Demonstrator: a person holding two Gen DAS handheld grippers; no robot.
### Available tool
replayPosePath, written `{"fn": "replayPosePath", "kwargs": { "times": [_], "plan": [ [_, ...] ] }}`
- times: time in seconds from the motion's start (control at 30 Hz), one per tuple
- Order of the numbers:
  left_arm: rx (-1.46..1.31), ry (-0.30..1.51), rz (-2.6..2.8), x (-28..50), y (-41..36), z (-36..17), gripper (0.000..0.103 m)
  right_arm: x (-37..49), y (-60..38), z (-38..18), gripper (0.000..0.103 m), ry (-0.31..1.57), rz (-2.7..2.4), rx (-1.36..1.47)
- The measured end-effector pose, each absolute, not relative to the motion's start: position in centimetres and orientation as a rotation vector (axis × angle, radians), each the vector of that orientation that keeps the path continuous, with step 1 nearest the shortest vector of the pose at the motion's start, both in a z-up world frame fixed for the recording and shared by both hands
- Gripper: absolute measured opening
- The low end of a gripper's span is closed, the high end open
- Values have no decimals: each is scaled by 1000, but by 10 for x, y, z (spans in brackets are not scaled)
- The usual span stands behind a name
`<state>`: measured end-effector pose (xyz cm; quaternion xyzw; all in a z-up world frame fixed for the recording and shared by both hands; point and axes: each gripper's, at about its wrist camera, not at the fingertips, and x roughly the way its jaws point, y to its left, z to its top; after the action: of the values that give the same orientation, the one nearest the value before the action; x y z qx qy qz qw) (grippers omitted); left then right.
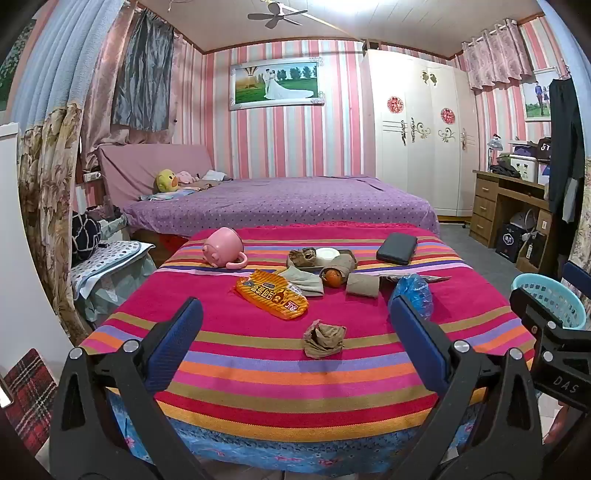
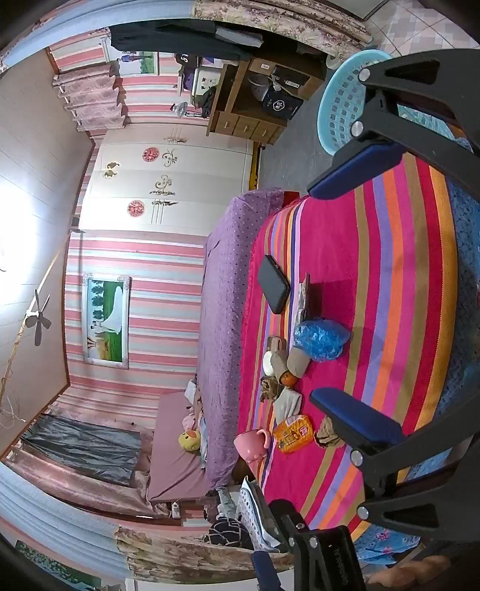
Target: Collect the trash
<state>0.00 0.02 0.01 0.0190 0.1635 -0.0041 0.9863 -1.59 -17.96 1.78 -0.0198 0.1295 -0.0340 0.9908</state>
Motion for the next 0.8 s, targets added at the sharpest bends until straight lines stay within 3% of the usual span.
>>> {"fn": "replayPosePath", "kwargs": {
  "times": [0.8],
  "plan": [
    [38, 328, -7, 0, 0, 0, 98, -12, -181, 19, 99, 256, -74, -41]
  ]
}}
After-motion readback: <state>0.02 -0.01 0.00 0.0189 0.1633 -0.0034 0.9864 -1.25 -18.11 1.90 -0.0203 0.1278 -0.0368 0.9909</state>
